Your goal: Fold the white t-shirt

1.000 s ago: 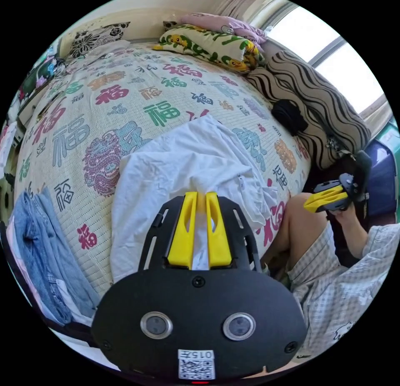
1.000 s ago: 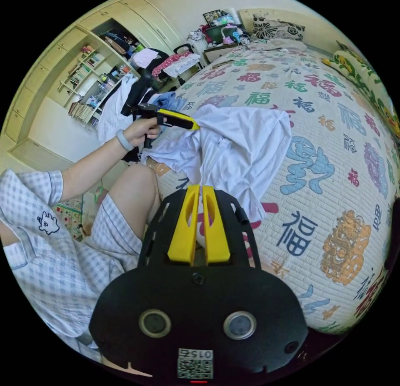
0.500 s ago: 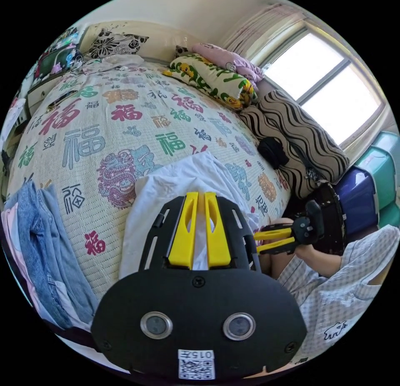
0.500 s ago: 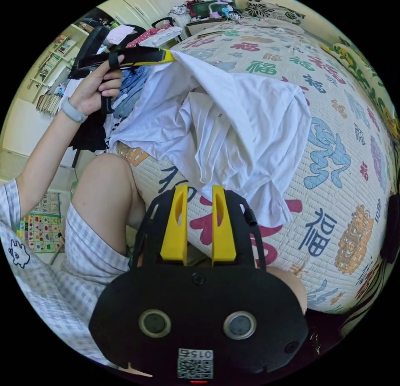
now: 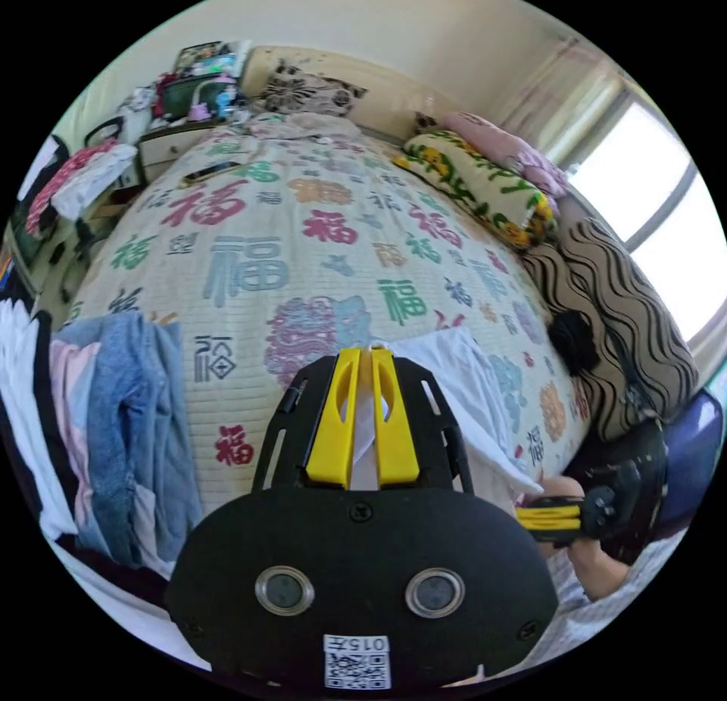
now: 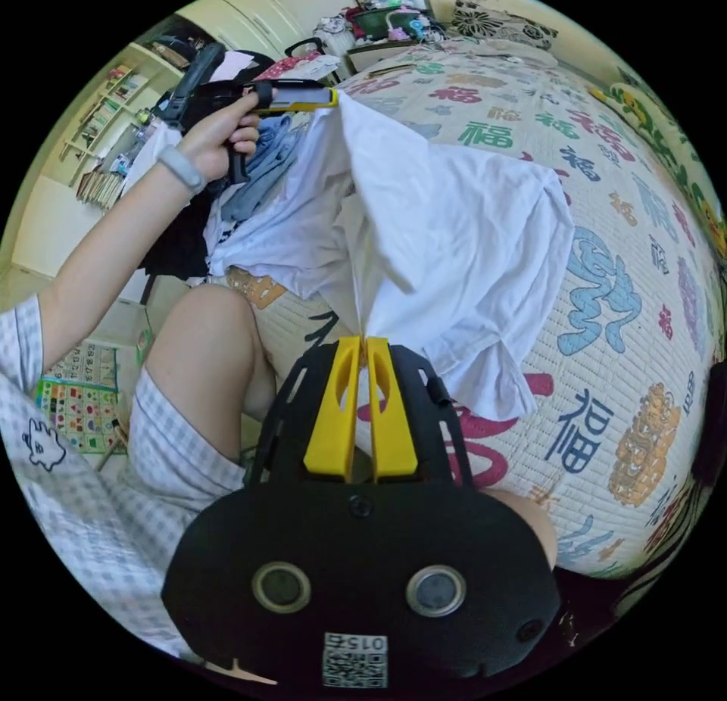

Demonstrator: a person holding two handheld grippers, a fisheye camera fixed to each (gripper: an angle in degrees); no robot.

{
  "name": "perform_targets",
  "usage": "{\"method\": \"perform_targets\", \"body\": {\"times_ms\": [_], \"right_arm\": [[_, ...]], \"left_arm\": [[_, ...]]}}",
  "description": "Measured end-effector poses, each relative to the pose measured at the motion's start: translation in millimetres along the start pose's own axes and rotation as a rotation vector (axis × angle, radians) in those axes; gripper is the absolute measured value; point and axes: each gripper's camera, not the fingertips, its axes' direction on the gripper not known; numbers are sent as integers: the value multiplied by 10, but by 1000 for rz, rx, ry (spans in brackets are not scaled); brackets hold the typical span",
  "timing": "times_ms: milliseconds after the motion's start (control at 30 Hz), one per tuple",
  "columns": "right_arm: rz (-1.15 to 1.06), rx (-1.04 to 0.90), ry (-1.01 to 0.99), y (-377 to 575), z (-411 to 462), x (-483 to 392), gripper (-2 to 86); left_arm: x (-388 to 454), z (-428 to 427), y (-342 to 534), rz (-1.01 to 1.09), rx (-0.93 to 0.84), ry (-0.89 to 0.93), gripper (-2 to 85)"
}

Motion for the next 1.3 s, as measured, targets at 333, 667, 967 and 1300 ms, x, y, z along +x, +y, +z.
{"method": "perform_targets", "body": {"times_ms": [333, 667, 967, 1300], "right_arm": [[-276, -115, 246, 527, -486, -574, 1], [-224, -86, 223, 459, -549, -802, 1], [-240, -85, 237, 382, -574, -1114, 1], [-220, -91, 204, 168, -555, -1382, 2]], "left_arm": [[283, 64, 267, -87, 157, -413, -2], [2540, 1143, 884, 874, -403, 240, 60], [2554, 1443, 662, 410, -179, -135, 7], [3373, 1312, 1397, 774, -224, 46, 56]]}}
